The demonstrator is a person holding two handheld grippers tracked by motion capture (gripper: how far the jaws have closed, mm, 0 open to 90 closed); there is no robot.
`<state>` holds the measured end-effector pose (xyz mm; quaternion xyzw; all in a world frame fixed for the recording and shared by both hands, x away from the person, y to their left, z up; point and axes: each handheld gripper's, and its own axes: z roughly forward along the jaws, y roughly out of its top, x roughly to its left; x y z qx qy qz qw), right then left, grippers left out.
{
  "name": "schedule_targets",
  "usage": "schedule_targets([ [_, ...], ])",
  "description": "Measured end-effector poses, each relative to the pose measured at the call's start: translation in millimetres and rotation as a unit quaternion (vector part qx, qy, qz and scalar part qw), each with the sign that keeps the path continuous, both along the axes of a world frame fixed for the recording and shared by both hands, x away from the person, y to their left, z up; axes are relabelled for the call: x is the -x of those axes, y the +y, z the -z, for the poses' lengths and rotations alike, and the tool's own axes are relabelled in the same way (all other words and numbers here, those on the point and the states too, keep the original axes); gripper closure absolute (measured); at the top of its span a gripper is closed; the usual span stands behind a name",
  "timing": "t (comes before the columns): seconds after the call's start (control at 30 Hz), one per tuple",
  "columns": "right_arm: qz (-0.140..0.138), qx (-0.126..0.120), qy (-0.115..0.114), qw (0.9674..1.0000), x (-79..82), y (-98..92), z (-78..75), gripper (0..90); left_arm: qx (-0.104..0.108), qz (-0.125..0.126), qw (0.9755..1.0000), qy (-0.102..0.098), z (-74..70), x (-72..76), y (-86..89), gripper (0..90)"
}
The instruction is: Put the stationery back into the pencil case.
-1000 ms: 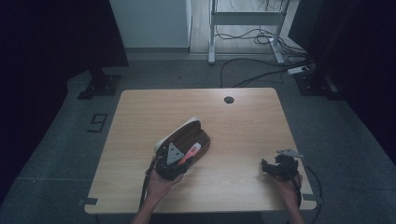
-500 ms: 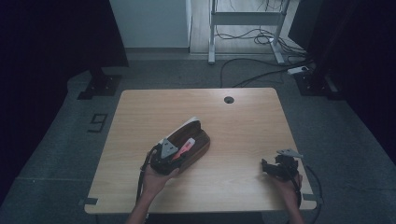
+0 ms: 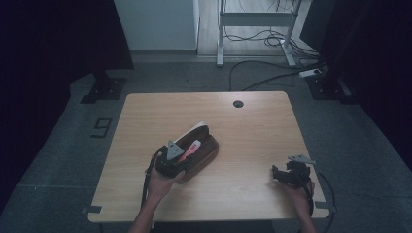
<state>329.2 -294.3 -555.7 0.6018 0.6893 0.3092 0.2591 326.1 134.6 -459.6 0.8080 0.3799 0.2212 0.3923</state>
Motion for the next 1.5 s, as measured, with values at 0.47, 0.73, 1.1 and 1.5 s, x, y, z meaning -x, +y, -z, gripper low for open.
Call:
schedule_targets([
  [0.47,0.000,0.000,0.000,1.0000,0.0,0.0,0.0,12.9,-0.012,-0.013,0.9998,0.010,6.5,-17.9,2.4,67.1],
  [0.73,0.000,0.000,0.000,1.0000,0.0,0.0,0.0,12.9,-0.018,-0.015,0.9996,0.018,14.3,-24.6,4.8,67.0],
  [1.1,0.000,0.000,0.000,1.0000,0.0,0.0,0.0,12.9,-0.029,-0.025,0.9990,0.025,22.9,-27.8,5.8,66.9],
  [1.5,0.000,0.000,0.000,1.0000,0.0,0.0,0.0,12.9,-0.042,-0.039,0.9980,0.025,27.5,-28.3,7.6,58.6],
])
